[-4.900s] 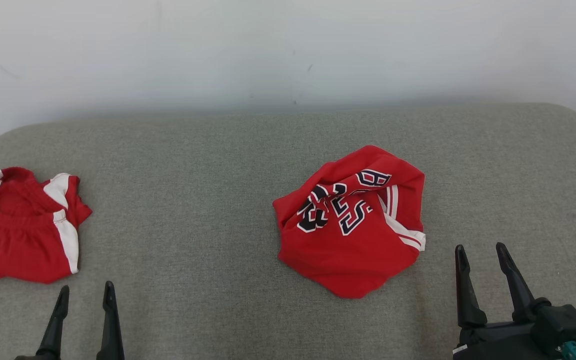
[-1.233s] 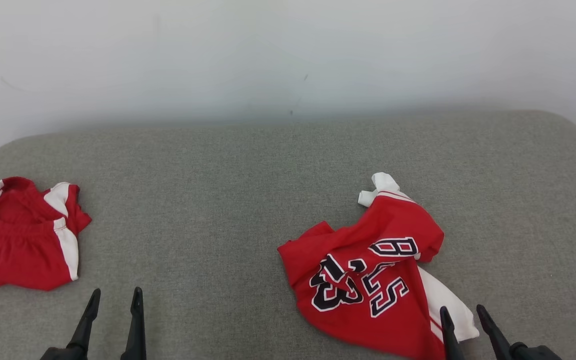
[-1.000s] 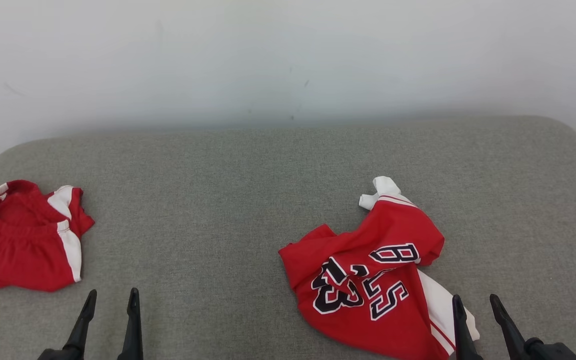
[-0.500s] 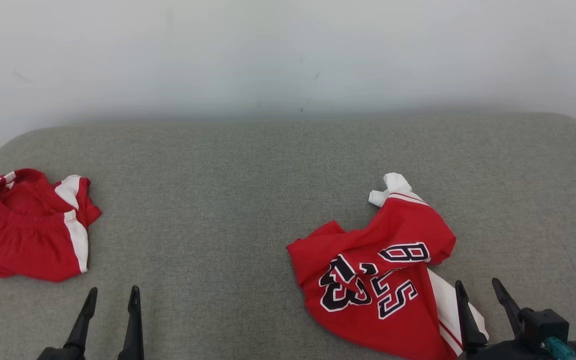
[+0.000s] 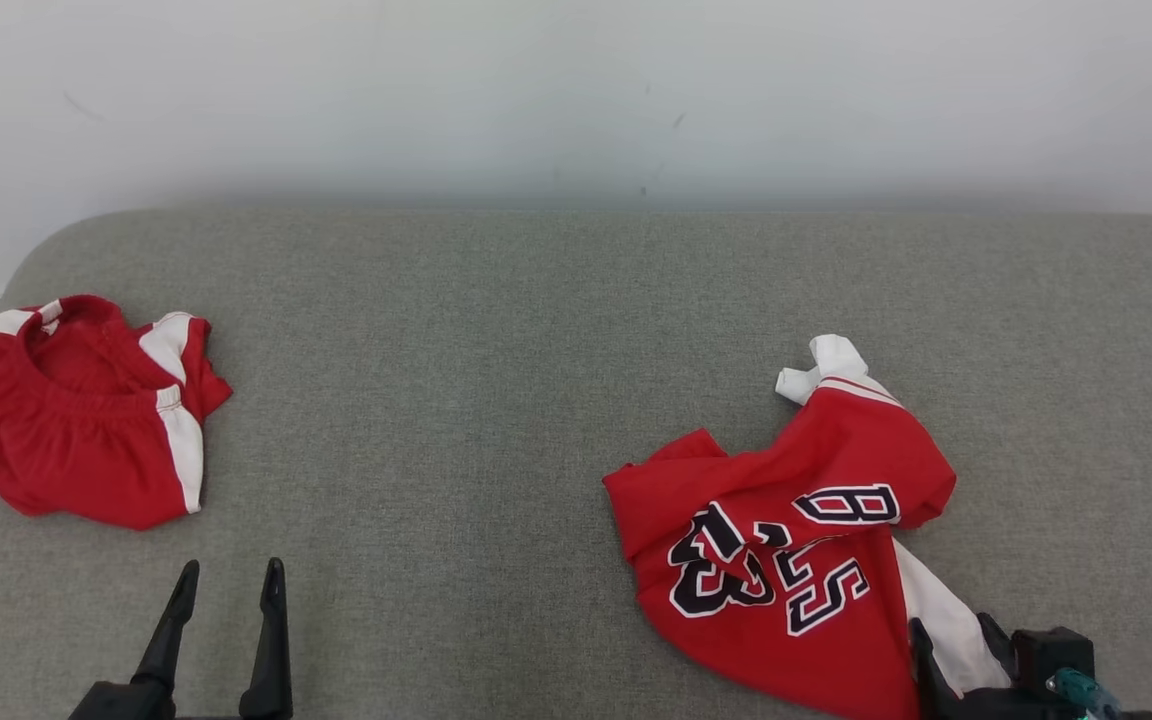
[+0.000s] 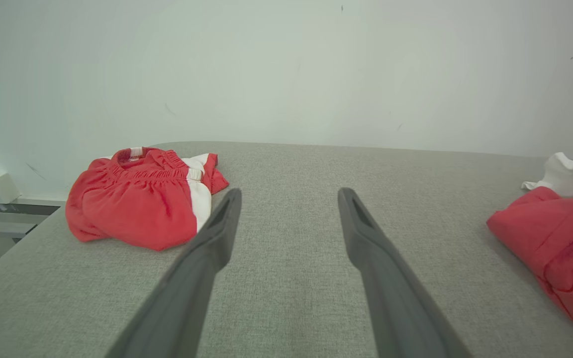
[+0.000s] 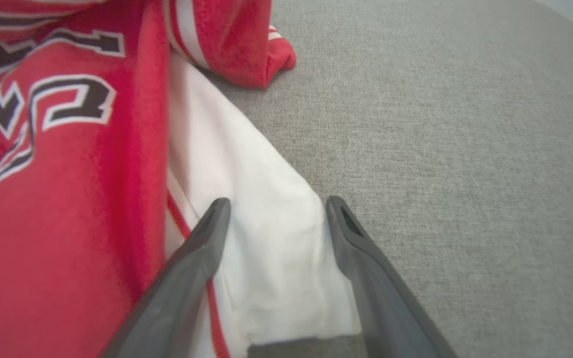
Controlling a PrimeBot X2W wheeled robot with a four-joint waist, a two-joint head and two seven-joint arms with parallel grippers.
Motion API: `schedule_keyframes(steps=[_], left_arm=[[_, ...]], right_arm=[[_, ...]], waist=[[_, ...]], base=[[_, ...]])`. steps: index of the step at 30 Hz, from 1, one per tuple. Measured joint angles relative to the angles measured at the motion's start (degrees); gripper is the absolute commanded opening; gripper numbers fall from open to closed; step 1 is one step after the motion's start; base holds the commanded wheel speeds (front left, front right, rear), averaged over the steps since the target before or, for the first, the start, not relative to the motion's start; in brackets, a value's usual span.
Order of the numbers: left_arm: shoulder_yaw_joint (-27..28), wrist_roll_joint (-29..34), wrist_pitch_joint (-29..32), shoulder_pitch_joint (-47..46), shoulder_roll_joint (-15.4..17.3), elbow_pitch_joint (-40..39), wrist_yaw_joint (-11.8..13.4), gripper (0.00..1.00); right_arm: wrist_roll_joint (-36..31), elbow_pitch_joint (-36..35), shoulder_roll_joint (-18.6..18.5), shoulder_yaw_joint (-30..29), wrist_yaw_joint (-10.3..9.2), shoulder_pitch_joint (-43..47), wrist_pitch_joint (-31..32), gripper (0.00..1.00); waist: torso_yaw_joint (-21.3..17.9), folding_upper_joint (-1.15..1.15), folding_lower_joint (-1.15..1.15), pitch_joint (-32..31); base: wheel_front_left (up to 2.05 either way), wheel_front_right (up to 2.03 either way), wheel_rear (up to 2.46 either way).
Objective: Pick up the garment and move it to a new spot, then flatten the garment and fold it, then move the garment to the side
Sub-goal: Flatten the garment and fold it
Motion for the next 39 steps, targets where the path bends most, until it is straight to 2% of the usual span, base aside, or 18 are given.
schedule_keyframes(steps=[1,2,3,8,13,19,24,29,33,39], left_arm=[[0.1,0.0,0.0,0.0,0.0,0.0,0.0,1.0],[0.1,0.0,0.0,0.0,0.0,0.0,0.0,1.0],[0.1,0.1,0.0,0.0,0.0,0.0,0.0,1.0],[0.4,0.2,0.0,-0.2,0.0,-0.1,0.0,1.0],[0.5,0.4,0.0,-0.2,-0.3,-0.1,0.0,1.0],[0.5,0.5,0.0,-0.2,-0.6,0.0,0.0,1.0],[0.4,0.5,0.0,-0.1,-1.1,0.1,0.0,1.0],[0.1,0.5,0.0,0.1,-1.5,0.2,0.0,1.0],[0.5,0.5,0.0,0.5,-1.7,0.1,0.0,1.0],[0.8,0.5,0.0,1.1,-1.9,0.2,0.0,1.0]], right_arm=[[0.0,1.6,0.1,0.3,-0.01,-0.9,0.2,1.0],[0.4,2.7,0.4,0.6,-0.01,-1.8,0.3,0.65],[0.9,3.6,0.5,1.1,-0.01,-2.5,0.3,0.0],[3.3,6.2,0.8,3.0,0.0,-6.0,-0.5,0.0],[5.8,5.4,-2.0,2.4,0.0,-10.4,-1.4,0.0],[8.6,1.8,-9.0,0.0,0.0,-17.2,-1.8,0.0],[8.5,-0.5,-15.4,0.0,-0.01,-22.9,-1.1,0.0],[8.4,-3.0,-20.1,0.1,-0.01,-28.3,0.4,0.0],[7.3,-6.9,-19.6,1.8,-0.01,-30.0,1.7,0.0],[7.5,-13.5,-15.3,6.8,-0.01,-28.7,2.2,0.0]], waist=[[0.0,0.0,0.0,0.1],[0.1,0.0,0.0,0.1],[0.1,0.0,0.0,0.1],[-0.1,0.0,0.0,0.2],[-0.5,0.0,0.0,0.0],[-1.0,0.0,0.0,-0.7],[-1.0,0.0,0.0,-1.5],[-0.5,0.0,0.0,-2.2],[-0.2,0.0,0.0,-2.7],[0.5,0.0,0.0,-3.7]], base=[[0.0,0.0,0.0],[0.0,0.0,0.0],[0.0,0.0,0.0],[0.0,0.0,0.0],[0.0,0.0,0.0],[0.0,0.0,0.0],[0.0,0.0,0.0],[0.0,0.0,0.0],[0.0,0.0,0.0],[0.0,0.0,0.0]])
